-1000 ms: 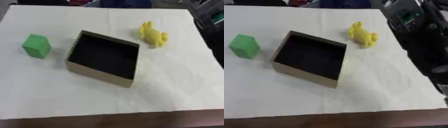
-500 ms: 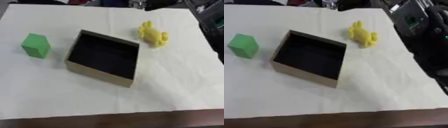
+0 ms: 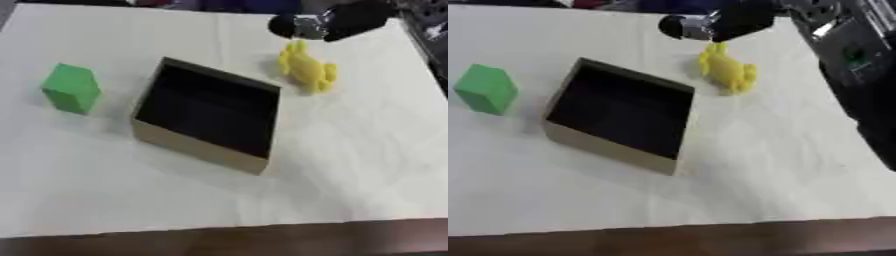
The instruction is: Pick up objects on the table and place them in the box.
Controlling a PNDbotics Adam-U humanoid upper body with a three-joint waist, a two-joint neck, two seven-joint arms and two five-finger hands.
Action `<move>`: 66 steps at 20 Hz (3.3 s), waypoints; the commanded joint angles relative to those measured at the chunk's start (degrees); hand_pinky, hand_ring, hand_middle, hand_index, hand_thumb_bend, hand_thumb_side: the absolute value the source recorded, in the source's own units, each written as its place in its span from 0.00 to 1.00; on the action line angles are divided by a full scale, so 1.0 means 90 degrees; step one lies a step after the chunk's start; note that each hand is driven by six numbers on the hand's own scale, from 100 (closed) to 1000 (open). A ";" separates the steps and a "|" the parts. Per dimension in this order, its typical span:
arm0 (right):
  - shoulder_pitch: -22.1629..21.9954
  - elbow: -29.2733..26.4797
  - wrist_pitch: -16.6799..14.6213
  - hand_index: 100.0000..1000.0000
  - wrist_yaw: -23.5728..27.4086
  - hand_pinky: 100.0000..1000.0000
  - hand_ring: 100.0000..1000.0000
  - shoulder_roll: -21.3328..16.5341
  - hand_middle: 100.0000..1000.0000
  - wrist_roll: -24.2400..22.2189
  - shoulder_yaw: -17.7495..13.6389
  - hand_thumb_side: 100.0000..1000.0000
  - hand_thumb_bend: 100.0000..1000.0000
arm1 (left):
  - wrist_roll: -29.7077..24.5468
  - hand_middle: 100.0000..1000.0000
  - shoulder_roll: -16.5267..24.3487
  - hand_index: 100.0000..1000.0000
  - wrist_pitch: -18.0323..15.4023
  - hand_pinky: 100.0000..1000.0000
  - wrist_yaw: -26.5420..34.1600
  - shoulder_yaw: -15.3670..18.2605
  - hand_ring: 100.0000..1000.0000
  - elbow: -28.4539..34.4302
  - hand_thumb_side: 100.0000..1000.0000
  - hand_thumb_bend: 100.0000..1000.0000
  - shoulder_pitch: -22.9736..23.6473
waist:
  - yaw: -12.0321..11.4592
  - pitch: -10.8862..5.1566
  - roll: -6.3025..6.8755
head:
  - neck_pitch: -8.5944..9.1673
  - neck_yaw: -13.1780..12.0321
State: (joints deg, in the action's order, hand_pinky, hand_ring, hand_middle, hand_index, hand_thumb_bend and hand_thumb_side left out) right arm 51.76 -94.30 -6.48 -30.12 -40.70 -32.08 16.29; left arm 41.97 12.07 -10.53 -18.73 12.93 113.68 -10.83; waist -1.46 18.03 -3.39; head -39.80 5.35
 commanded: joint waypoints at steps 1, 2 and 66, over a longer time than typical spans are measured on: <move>-0.0048 -0.0167 0.0070 0.94 -0.0167 0.95 0.97 -0.0328 0.92 0.0003 -0.0226 0.91 0.42 | -0.0003 0.46 0.0096 0.68 -0.0011 0.38 -0.0047 0.0003 0.45 0.0101 1.00 0.26 -0.0066 | 0.0008 -0.0097 0.0001 | 0.0017 -0.0008; -0.0108 -0.0166 0.0098 0.95 -0.0240 0.95 0.97 -0.0356 0.92 -0.0001 -0.0250 0.90 0.42 | -0.0005 0.46 0.0093 0.68 -0.0009 0.38 -0.0048 0.0001 0.45 0.0101 1.00 0.26 -0.0070 | 0.0006 -0.0090 -0.0004 | 0.0024 -0.0008; -0.0848 0.2690 0.1045 0.95 -0.2149 0.98 0.97 0.0723 0.86 0.1206 -0.0587 0.66 0.10 | -0.0195 0.46 -0.0033 0.67 0.0006 0.38 -0.0057 -0.0031 0.45 0.0101 1.00 0.26 -0.0162 | -0.0166 0.0072 0.0028 | 0.0282 0.0089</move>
State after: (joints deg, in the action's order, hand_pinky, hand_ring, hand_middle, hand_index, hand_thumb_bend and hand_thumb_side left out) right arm 43.21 -70.03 2.66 -49.92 -33.19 -21.37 11.65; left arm 40.44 11.51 -10.47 -19.00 12.61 113.68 -11.71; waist -2.87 19.61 -3.34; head -37.94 6.14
